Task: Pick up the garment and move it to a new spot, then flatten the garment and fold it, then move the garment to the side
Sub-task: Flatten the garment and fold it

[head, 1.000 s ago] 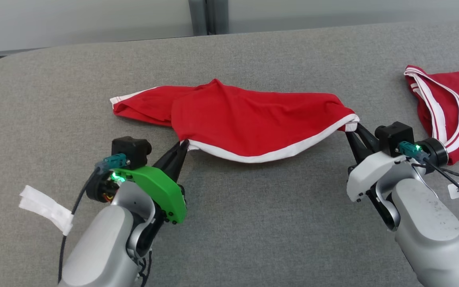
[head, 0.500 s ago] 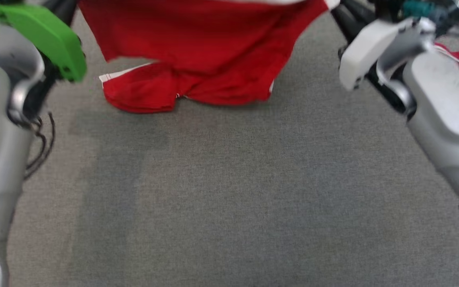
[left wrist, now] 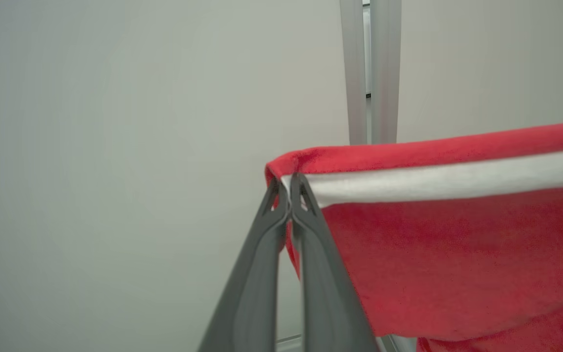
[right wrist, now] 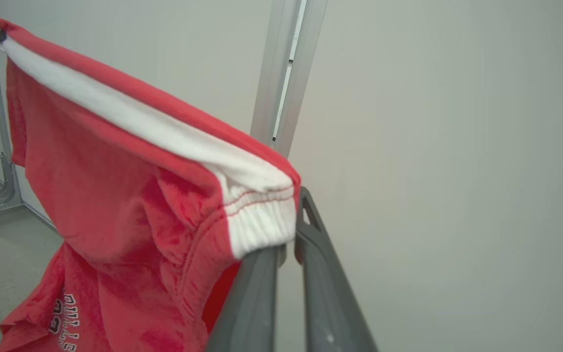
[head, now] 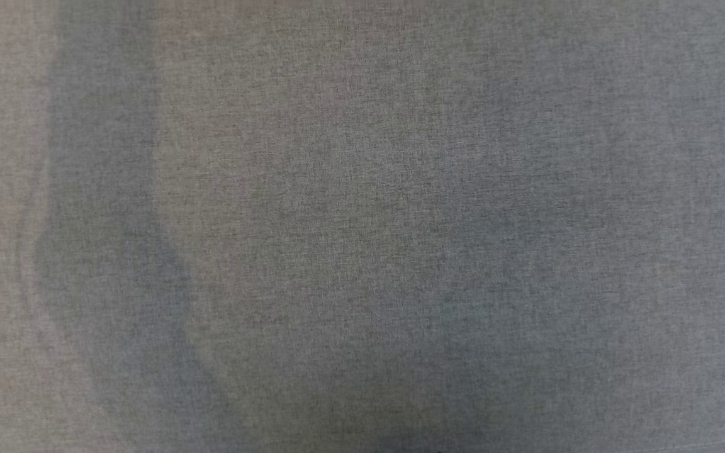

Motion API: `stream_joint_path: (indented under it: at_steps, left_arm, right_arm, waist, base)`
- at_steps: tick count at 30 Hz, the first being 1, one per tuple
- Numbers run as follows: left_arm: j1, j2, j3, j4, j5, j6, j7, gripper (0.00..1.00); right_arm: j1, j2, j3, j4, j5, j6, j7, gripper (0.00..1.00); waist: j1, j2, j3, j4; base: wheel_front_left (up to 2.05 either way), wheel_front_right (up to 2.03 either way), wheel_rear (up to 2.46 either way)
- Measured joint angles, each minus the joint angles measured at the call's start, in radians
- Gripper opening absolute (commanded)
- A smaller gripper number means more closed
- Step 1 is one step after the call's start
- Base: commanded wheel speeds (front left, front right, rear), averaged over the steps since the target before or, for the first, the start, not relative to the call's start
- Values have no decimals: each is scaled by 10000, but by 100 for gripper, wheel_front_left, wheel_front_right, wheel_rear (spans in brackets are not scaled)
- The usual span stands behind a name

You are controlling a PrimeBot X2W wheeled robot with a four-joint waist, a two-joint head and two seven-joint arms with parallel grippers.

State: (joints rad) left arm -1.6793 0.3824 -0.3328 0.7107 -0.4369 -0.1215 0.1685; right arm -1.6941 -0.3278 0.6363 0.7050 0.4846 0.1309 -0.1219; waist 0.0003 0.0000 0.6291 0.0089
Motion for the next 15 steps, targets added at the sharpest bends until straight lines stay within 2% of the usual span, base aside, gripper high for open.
stream_joint_path:
  at_steps: [4,8,12,15]
  left_arm:
    - [-393,-228,0,752,-174,-15,-531,0]
    - [-341,-244,-349,1221,-460,-59,-732,0]
    - [612,-240,-1283,1189,-932,-73,-539,0]
    - [1665,-48,-2123,759,-1756,-75,-113,0]
  right_arm:
    - [-416,217,343,715,-44,0,-577,0]
    - [-267,173,993,1058,127,0,-838,0]
    - [625,-119,1697,1170,602,0,-1097,0]
    - [1596,-410,2326,1043,930,0,-1239,0]
  waist:
    - [0,0,361,-11]
    - [0,0,226,-9]
    - [-1,0,-123,41]
    - [-1,0,-508,82]
  base:
    - [0,0,0]
    - [0,0,0]
    - [0,0,0]
    - [0,0,0]
